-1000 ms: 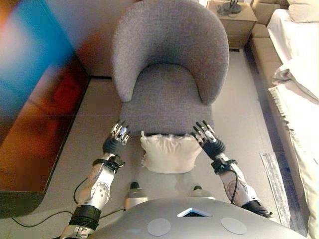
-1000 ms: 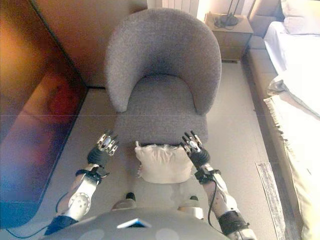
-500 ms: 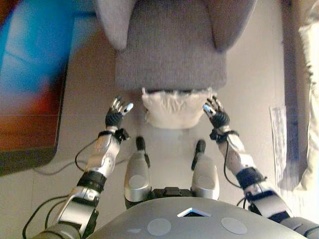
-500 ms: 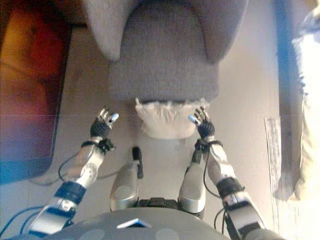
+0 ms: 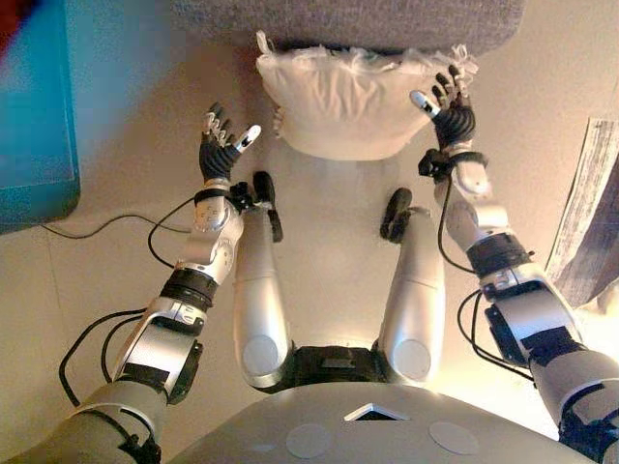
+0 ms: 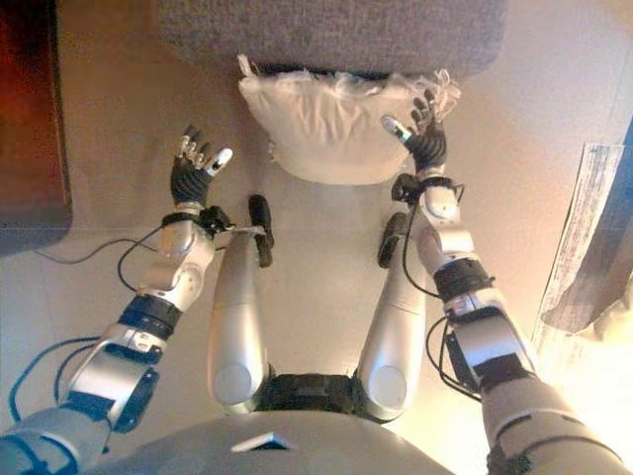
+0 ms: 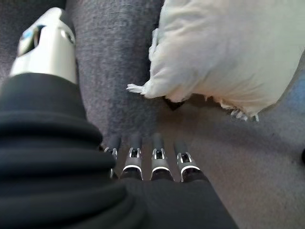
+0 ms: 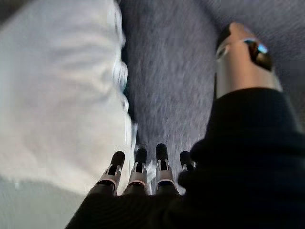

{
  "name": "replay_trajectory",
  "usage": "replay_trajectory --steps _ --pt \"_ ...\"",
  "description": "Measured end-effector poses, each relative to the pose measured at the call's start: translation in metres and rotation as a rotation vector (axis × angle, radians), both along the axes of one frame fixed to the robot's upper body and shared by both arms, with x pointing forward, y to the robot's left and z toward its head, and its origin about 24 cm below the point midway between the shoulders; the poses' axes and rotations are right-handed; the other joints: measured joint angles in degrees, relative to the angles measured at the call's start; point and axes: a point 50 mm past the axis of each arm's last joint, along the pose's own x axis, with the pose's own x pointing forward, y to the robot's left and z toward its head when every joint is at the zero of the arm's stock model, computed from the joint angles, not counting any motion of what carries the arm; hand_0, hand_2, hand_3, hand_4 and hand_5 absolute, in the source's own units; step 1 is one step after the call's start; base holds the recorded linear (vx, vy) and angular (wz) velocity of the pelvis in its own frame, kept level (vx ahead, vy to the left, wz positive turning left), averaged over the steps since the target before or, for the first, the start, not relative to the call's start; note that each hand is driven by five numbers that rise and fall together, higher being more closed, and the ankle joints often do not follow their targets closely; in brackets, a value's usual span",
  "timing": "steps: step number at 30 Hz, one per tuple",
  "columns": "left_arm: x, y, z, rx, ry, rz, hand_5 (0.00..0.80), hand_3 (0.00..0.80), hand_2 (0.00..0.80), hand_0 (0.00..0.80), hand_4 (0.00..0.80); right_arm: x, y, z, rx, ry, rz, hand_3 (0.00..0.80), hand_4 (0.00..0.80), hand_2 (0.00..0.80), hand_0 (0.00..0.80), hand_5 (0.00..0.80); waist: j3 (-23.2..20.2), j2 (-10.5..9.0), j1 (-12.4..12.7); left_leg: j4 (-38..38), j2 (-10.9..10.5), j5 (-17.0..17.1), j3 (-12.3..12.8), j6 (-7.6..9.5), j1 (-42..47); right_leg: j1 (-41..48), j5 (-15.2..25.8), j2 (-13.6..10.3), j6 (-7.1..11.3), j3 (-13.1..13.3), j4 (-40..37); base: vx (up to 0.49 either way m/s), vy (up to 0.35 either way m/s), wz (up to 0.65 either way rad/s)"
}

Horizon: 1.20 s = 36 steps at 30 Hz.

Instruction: Pick up the cushion and take it to the sofa

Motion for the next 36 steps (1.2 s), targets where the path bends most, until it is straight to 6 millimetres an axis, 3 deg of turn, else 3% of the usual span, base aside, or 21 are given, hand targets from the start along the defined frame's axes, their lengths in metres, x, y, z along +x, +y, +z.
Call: replay_trajectory --steps 7,10,14,23,27,36 --pt "0.004 -0.002 0.013 0.004 -0.042 -0.012 0.000 0.000 0.000 0.000 0.000 0.010 -0.014 0.015 -0.034 0.015 -0.152 0.000 0.000 0.000 0.000 0.000 0.20 0.39 0.08 14.37 -0.01 -3.86 -3.60 0.44 -12.50 -11.11 -5.22 0.01 -0.76 1.81 14.54 0.002 -0.009 0.09" --pt "0.009 -0.002 0.023 0.011 -0.073 -0.010 0.000 0.000 0.000 0.000 0.000 0.013 -0.021 0.029 -0.043 -0.013 -0.205 0.000 0.000 0.000 0.000 0.000 0.34 0.68 0.11 18.45 0.00 -4.41 -3.79 0.56 -16.76 -14.92 -6.45 0.02 -0.41 3.25 18.68 0.020 -0.027 0.13" --pt "0.008 0.003 0.023 0.025 -0.071 -0.004 0.000 0.000 0.000 0.000 0.000 0.010 -0.033 0.031 -0.020 -0.012 -0.296 0.000 0.000 0.000 0.000 0.000 0.37 0.71 0.17 22.85 0.04 -5.99 -4.05 -0.06 -18.53 -15.85 -8.15 -0.03 0.50 4.55 22.16 0.043 -0.036 0.05" --pt "0.005 0.015 0.025 0.064 -0.068 -0.030 0.000 0.000 0.000 0.000 0.000 0.005 -0.076 0.019 -0.072 0.106 -0.386 0.000 0.000 0.000 0.000 0.000 0.37 0.71 0.58 29.25 0.08 -7.74 -5.05 0.11 -21.60 -16.80 -11.03 -0.26 1.42 5.85 27.89 0.034 -0.081 0.08" --pt "0.002 0.020 0.021 0.077 -0.060 -0.058 0.000 0.000 0.000 0.000 0.000 0.002 -0.099 0.017 -0.060 0.160 -0.451 0.000 0.000 0.000 0.000 0.000 0.37 0.72 2.14 29.79 -0.38 -7.54 -5.28 0.45 -22.86 -18.15 -11.97 -0.82 1.02 5.96 29.76 0.032 -0.082 0.13" --pt "-0.007 0.024 0.010 0.061 -0.031 -0.087 0.000 0.000 0.000 0.000 0.000 0.001 -0.110 0.024 -0.013 0.151 -0.543 0.000 0.000 0.000 0.000 0.000 0.39 0.76 3.43 31.70 -1.37 -7.82 -5.93 0.23 -24.10 -18.57 -13.98 -2.10 0.93 5.91 32.43 0.020 -0.025 0.08"
